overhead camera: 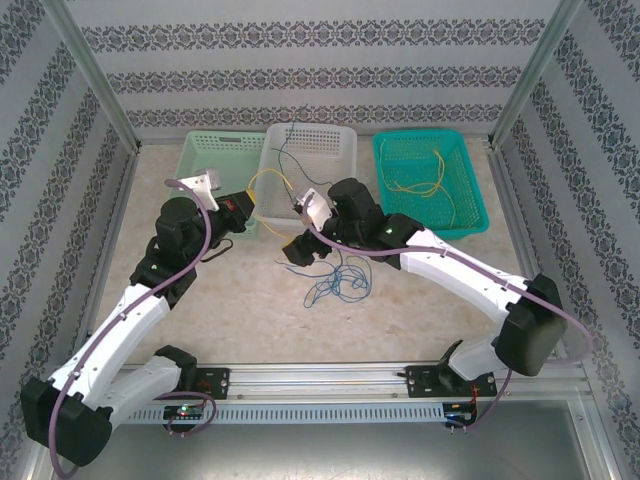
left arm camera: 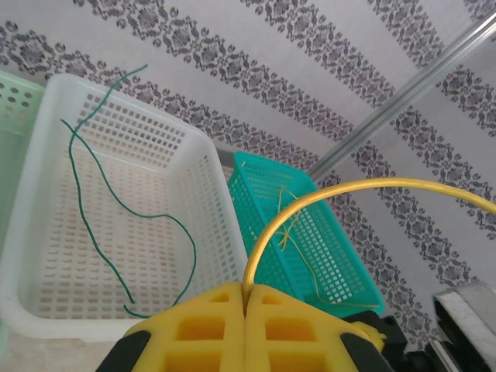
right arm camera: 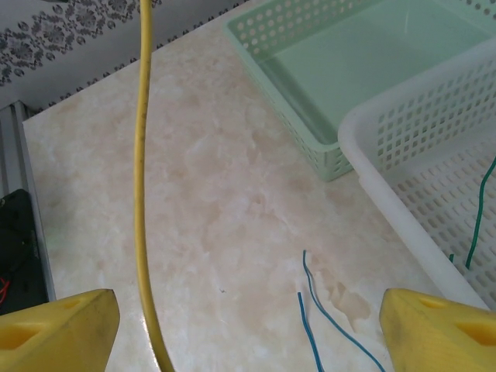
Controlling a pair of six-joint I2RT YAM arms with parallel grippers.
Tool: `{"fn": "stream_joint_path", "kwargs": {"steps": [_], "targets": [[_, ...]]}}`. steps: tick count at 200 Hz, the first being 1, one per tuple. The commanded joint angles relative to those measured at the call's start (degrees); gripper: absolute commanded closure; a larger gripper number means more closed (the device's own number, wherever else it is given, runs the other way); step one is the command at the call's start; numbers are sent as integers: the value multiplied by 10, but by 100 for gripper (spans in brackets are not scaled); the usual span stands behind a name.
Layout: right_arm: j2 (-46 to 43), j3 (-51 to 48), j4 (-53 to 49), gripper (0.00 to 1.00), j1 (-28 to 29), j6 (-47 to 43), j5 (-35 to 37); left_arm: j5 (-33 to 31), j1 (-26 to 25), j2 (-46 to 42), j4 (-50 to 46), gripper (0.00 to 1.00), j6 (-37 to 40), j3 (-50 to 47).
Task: Untangle the cables
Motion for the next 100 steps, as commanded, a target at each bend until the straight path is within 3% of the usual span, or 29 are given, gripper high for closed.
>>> {"fn": "stream_joint_path", "kwargs": {"steps": [1,40,60,68,86,100], "targets": [[8,25,1,14,3,-32,-17,35,6,6,10,100,19,32],[15,24,2,17,-1,-37,-40,46,6,13,9,100,20,37],[28,27,5,26,-1,-32,-82,31,6,10,35,100,8,27],[33,30,4,36,0,-29,-85,26,6,9,47,100,4,22],[31,26,8,72,-4,-23,-78,20,6,12,48,100,7,24],[21,19,11,86,-6,-22,-76,12,6,15,33,97,14,27]]}}
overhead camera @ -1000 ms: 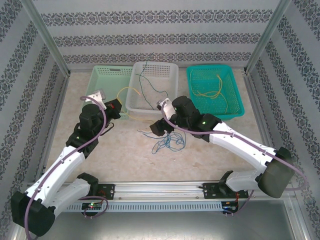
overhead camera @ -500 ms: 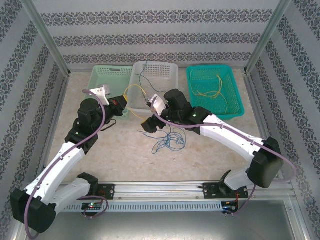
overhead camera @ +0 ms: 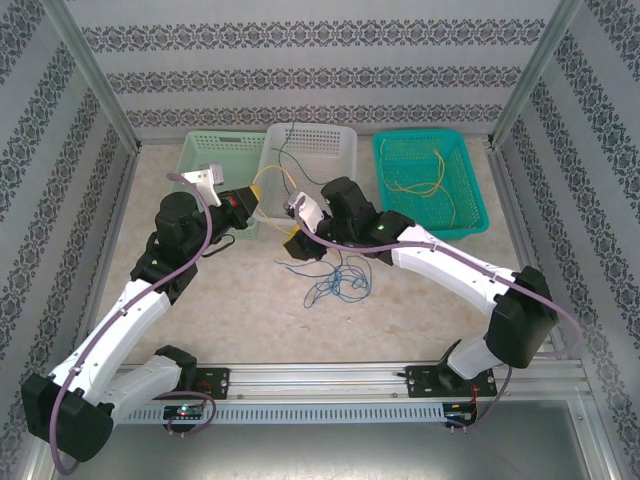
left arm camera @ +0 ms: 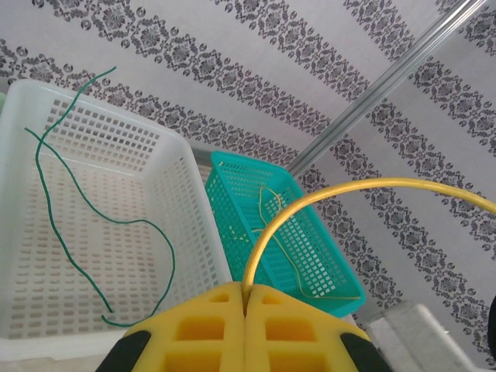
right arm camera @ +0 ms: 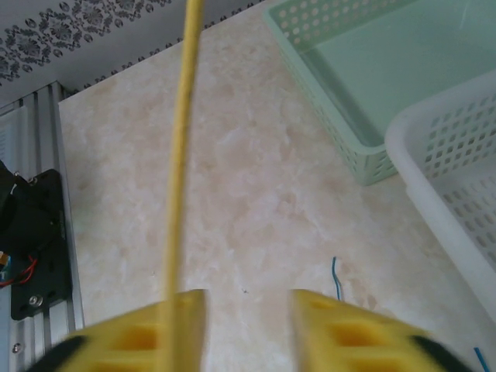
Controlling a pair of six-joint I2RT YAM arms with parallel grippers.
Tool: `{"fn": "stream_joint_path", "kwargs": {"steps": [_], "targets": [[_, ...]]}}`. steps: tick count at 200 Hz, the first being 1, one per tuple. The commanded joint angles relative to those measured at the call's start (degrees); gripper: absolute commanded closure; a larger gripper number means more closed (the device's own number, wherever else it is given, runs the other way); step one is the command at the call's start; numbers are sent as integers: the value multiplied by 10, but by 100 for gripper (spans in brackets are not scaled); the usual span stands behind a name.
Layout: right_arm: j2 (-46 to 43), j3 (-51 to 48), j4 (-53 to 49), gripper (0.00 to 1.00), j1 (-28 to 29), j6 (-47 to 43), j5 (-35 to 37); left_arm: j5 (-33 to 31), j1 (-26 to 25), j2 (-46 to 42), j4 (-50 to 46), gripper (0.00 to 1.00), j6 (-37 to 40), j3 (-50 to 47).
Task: Untangle the cables
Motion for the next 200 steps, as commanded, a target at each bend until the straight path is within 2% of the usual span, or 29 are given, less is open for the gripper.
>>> {"fn": "stream_joint_path", "kwargs": {"steps": [1,12,19,39,60,76,79,126,150,175,200], "targets": [[-10,5,11,86,-5,-1,-19,-14,6,2,21,96,6,7],[-21,0,5,91,-7,-3,-14,-24,6,2,14,91,8,6],[-28,-3,0,94,-9,-2,-10,-33,6,0,11,82,6,4],[-52,-13,-17,100,-23,-3,17,-62,6,-7,16,69,-4,-9],[-80,-22,-43,100,-57,2,50,-89,6,-15,26,34,-14,-19],[-103,-22,-65,100,-99,4,71,-103,6,-19,28,3,-15,-22],[-108,-21,-70,100,-108,2,74,-105,6,-20,28,0,-14,-22],[-108,61,-159,100,-264,-47,118,-110,6,-8,26,0,-3,-25],[-36,126,-202,100,-335,-75,138,-106,6,0,31,0,-3,-33],[34,196,-221,100,-373,-110,182,-115,6,-5,12,0,15,-33],[114,264,-239,100,-416,-118,169,-122,6,-16,-1,0,26,-40]]}}
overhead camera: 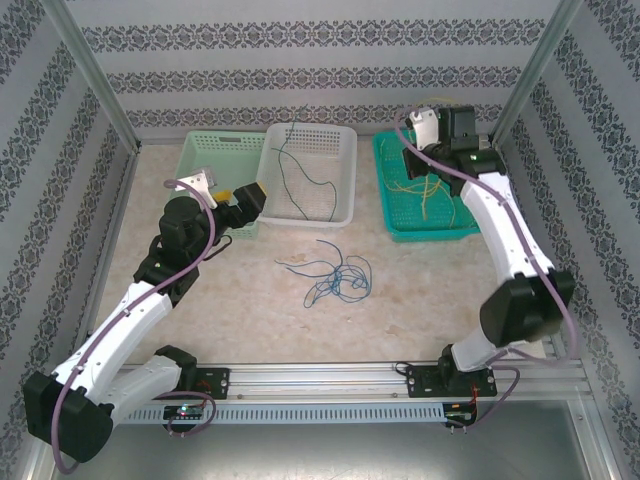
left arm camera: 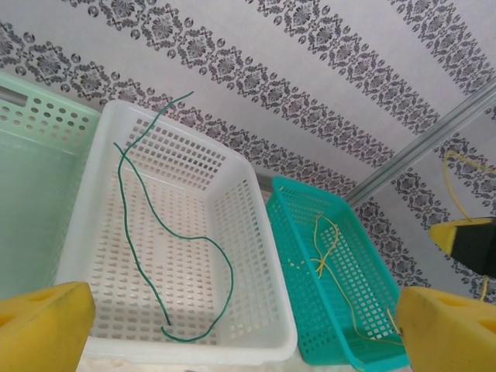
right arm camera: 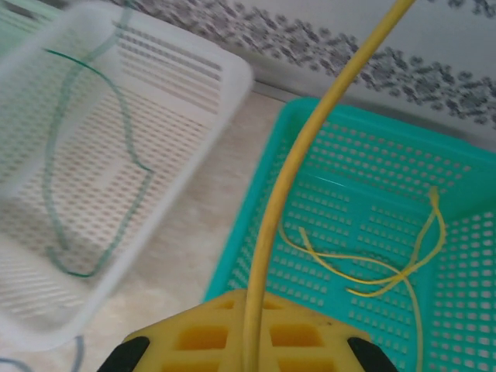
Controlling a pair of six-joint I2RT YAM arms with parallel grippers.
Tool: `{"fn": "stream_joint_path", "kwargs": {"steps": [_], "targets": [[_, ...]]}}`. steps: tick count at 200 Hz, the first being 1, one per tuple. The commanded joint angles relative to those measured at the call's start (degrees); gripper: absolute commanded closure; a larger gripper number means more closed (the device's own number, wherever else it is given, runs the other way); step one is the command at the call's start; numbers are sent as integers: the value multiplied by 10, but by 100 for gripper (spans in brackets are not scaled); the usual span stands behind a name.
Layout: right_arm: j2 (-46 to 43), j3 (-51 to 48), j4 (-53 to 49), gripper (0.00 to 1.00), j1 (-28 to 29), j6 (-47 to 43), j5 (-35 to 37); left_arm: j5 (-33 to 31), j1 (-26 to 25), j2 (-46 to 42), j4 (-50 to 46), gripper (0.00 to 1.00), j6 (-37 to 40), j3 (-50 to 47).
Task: Untangle the cables
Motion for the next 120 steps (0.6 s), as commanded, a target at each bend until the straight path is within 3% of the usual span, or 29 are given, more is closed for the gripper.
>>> {"fn": "stream_joint_path", "kwargs": {"steps": [1,41,68,97,105,115,120], "targets": [[65,60,-50,100,-30,-29,14,-14,6,-14,-6,0,25,-12],[214,166,-118,100,-52,-19,16,-22,6,-22,-21,0,29,-21],[271,192,-114,93,-53,-7,10,-29,7,-28,-34,0,33,-23],[336,251,-185,86,-53,2,11,-33,7,-34,-38,0,33,-28],[344,254,-193,74,-53,5,12,-34,7,-34,-40,0,33,-29],[346,252,-194,40,-53,14,32,-34,7,-34,-41,0,35,-29],[345,252,-193,30,-53,20,45,-33,7,-34,-41,0,35,-29]]}}
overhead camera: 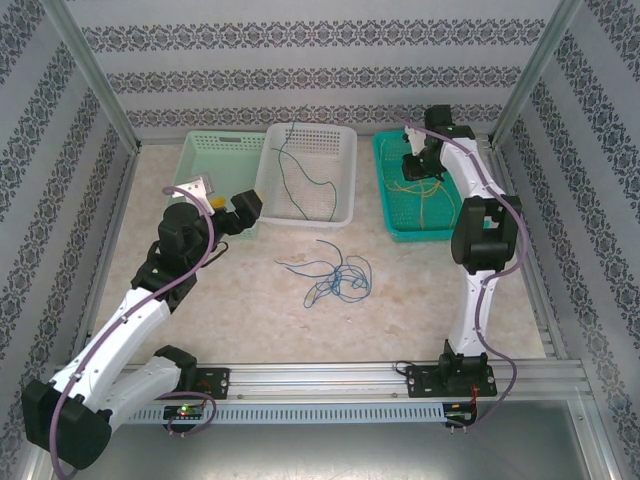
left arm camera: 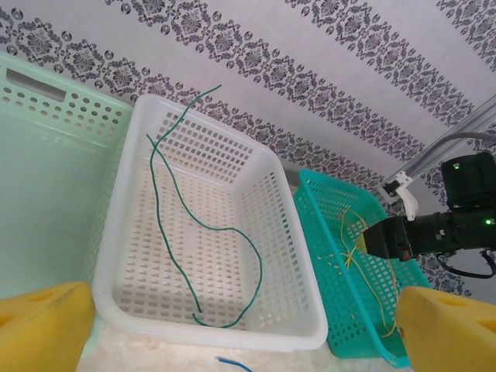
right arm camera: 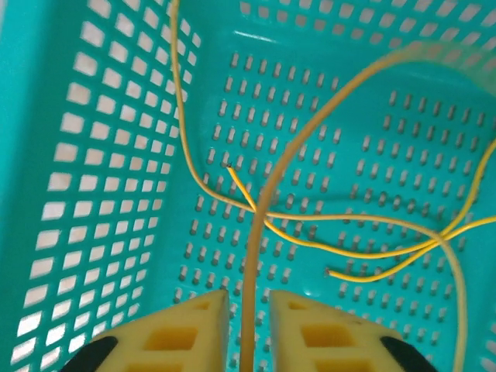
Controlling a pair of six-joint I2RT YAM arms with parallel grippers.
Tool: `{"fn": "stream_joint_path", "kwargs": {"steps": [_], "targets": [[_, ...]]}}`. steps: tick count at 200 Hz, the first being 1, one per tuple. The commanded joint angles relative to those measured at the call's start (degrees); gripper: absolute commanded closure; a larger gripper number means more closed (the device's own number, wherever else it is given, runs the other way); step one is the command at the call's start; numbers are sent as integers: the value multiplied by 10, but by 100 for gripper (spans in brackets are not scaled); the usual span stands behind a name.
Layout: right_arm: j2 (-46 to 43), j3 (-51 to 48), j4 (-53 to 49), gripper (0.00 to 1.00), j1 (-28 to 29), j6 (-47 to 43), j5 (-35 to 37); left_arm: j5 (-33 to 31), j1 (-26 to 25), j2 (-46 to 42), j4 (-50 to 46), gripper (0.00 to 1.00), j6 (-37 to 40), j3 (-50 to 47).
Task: Untangle the cables
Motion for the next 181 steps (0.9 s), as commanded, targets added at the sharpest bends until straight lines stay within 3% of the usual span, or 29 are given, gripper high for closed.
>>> {"fn": "stream_joint_path", "kwargs": {"steps": [1,15,34,56,88,122,146,181], "targets": [[4,21,-47,29,3,22,37,-11,5,-9,-13,0,18,-6],[-9,18,-46,17,3,33,53,-8,5,-8,-15,0,20,-4],[-48,7,-36,13,3,48,62,-6,4,-6,-18,0,22,-1],[-100,-16,-28,2,4,66,71,-8,5,-3,-22,0,20,-3],[-183,-87,-9,3,30,63,78,-1,5,23,-65,0,20,-3],[-304,-234,45,9,109,87,43,59,0,76,-80,5,14,-17],[-364,-313,64,13,152,140,17,107,-29,117,-74,20,37,-25],[-415,-428,138,17,174,221,-107,114,-114,151,-112,38,104,-35]]}}
